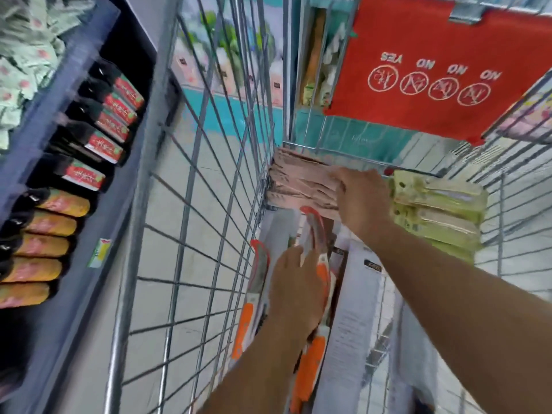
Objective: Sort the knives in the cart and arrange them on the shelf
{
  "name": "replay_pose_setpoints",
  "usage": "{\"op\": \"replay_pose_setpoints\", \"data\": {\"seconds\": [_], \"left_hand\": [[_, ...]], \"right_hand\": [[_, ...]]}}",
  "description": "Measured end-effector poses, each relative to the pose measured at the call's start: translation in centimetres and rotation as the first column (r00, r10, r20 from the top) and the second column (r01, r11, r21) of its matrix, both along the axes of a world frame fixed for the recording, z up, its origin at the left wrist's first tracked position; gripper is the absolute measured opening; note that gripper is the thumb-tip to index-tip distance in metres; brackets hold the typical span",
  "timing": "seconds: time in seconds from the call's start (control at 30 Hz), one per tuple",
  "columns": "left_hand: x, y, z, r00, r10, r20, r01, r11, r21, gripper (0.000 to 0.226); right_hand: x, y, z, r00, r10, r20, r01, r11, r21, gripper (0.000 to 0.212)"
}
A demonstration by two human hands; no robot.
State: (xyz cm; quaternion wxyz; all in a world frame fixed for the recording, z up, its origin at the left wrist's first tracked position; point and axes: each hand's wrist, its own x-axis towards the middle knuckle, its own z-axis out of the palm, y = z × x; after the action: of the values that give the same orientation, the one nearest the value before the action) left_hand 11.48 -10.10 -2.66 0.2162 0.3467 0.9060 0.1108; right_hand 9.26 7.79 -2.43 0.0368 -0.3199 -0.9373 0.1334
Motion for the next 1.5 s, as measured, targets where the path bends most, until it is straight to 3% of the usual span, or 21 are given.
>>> {"op": "replay_pose_setpoints", "data": {"seconds": [0.1,0.2,0.33,0.43,0.6,0.73,0.8,0.93,1.1,1.23,1.37,1.5], "left_hand": [[0.1,-0.7,-1.0,0.998,-0.043,0.041,0.044,0.998,-0.039,0.048],[0.0,-0.8,-0.7,0.997,-0.065,0.044,0.069,0.993,-0.099,0.055],[0.0,-1.1,-1.0,0.994,-0.025,0.106,0.026,1.000,-0.001,0.047],[-0.1,-1.2,-0.8,0.990,-0.021,0.139,0.025,0.999,-0.032,0.048],[1.0,-1.8,0.0,0.989,-0.102,0.105,0.104,0.995,-0.012,0.051],[3.3,-3.5,0.4,0.972,-0.224,0.073,0.224,0.975,0.013,0.066],[4.6,-4.9,-0.3,0.962,-0.263,0.069,0.259,0.964,0.065,0.063],[6.4,-7.2,-0.5,0.943,-0.288,0.166,0.302,0.951,-0.068,0.059],[7.4,-8.5,0.2,0.957,-0.271,0.104,0.282,0.952,-0.118,0.058],[7.6,-8.8,0.9,0.966,-0.246,0.086,0.254,0.960,-0.114,0.064],[7.6,-8.8,1.2,0.983,-0.173,0.062,0.182,0.961,-0.207,0.067],[7.2,-8.9,1.2,0.989,-0.113,0.095,0.135,0.954,-0.266,0.070]], "right_hand": [[-1.8,1.2,-1.4,0.997,0.007,0.080,-0.008,1.000,0.010,0.040],[-2.1,1.6,-2.4,0.984,0.015,0.180,-0.016,1.000,0.002,0.052],[-1.5,1.7,-2.5,0.944,0.087,0.317,-0.070,0.995,-0.065,0.076],[-0.4,1.0,-1.4,0.962,0.047,0.269,-0.018,0.994,-0.109,0.078],[4.3,-3.4,1.0,0.985,-0.063,0.162,0.095,0.975,-0.201,0.056],[9.8,-8.4,1.0,0.969,-0.183,0.163,0.231,0.903,-0.362,0.054],[12.5,-11.4,0.9,0.942,-0.245,0.227,0.321,0.854,-0.409,0.057],[16.5,-16.5,0.9,0.874,-0.298,0.384,0.466,0.740,-0.486,0.066],[18.4,-19.3,1.1,0.814,-0.347,0.466,0.573,0.612,-0.545,0.078],[18.5,-19.4,1.3,0.800,-0.372,0.471,0.596,0.581,-0.554,0.089],[18.2,-19.9,1.4,0.790,-0.372,0.487,0.606,0.588,-0.536,0.100],[17.9,-20.1,1.4,0.756,-0.426,0.497,0.652,0.551,-0.520,0.081]]}}
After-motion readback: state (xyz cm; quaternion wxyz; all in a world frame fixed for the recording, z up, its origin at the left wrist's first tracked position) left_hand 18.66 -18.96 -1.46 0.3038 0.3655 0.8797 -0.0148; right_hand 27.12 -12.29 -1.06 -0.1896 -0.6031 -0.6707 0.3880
